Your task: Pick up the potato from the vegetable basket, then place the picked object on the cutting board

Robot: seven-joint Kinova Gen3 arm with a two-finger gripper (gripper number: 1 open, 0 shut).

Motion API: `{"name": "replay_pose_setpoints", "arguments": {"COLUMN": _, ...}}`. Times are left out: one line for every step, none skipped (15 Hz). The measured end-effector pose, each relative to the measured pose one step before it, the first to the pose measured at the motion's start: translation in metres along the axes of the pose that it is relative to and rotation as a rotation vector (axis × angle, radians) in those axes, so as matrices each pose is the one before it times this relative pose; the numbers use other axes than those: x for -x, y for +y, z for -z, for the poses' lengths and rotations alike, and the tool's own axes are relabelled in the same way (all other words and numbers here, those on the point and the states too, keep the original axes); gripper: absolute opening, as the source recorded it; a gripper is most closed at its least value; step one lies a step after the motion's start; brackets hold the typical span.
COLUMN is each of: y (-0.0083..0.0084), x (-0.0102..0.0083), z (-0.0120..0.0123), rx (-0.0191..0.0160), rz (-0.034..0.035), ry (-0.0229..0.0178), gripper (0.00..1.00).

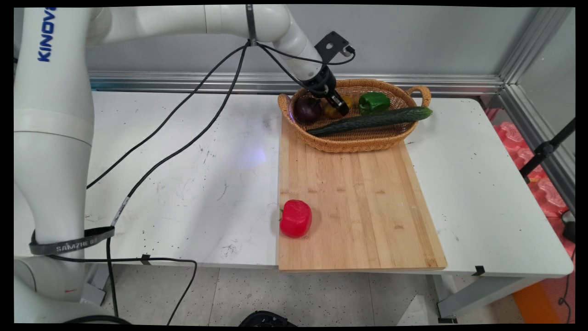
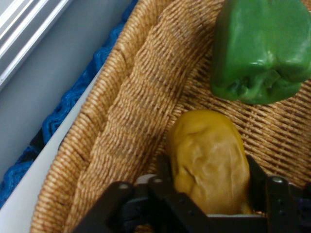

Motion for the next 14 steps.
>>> {"name": "replay_pose_setpoints", "arguments": {"y": 0.00028, "x": -0.00087, "z": 0.00008, "rx": 0.00093, "rz": -0.00577, "ry": -0.00208, "gripper": 0.0}}
{"name": "replay_pose_setpoints", "arguments": {"y": 0.00033, "x": -0.00092, "z": 0.00058, "rx": 0.00071, "rz": -0.00452, "ry": -0.00062, "gripper": 0.0}}
{"name": "replay_pose_setpoints", "arguments": {"y": 0.00047, "x": -0.00162, "z": 0.0014, "rx": 0.00003, "rz": -0.0077, "ry": -0.00178, "gripper": 0.0}}
{"name": "replay_pose_setpoints", "arguments": {"y": 0.00017, "x": -0.00169, "z": 0.00278, "rx": -0.00158, "rz": -0.00585, "ry": 0.00009, "gripper": 0.0}}
{"name": "replay_pose_setpoints", "arguments": {"y": 0.00026, "x": -0.00226, "z": 0.00485, "rx": -0.00259, "rz": -0.00573, "ry": 0.00081, "gripper": 0.0}}
{"name": "replay_pose_setpoints", "arguments": {"y": 0.00017, "x": -0.00213, "z": 0.00513, "rx": -0.00204, "rz": -0.0043, "ry": 0.00073, "gripper": 0.0}}
{"name": "replay_pose_setpoints", "arguments": {"y": 0.00042, "x": -0.00297, "z": 0.00743, "rx": -0.00262, "rz": -0.00524, "ry": 0.00193, "gripper": 0.0}}
{"name": "replay_pose_setpoints", "arguments": {"y": 0.00135, "x": -0.00377, "z": 0.01039, "rx": -0.00267, "rz": -0.00913, "ry": 0.00216, "gripper": 0.0}}
{"name": "replay_pose_setpoints", "arguments": {"y": 0.00129, "x": -0.00252, "z": 0.00755, "rx": -0.00086, "rz": -0.00637, "ry": 0.00153, "gripper": 0.0}}
{"name": "replay_pose_setpoints", "arguments": {"y": 0.00199, "x": -0.00284, "z": 0.00811, "rx": -0.00016, "rz": -0.00799, "ry": 0.00172, "gripper": 0.0}}
{"name": "replay_pose_setpoints", "arguments": {"y": 0.00231, "x": -0.00295, "z": 0.00853, "rx": 0.00079, "rz": -0.0085, "ry": 0.00228, "gripper": 0.0}}
{"name": "replay_pose_setpoints", "arguments": {"y": 0.00392, "x": -0.0046, "z": 0.0127, "rx": 0.00176, "rz": -0.01347, "ry": 0.00435, "gripper": 0.0}}
{"name": "replay_pose_setpoints", "arguments": {"y": 0.00487, "x": -0.00505, "z": 0.01295, "rx": 0.00531, "rz": -0.01703, "ry": 0.00551, "gripper": 0.0}}
{"name": "replay_pose_setpoints", "arguments": {"y": 0.00489, "x": -0.00413, "z": 0.01273, "rx": 0.0081, "rz": -0.02059, "ry": 0.00396, "gripper": 0.0}}
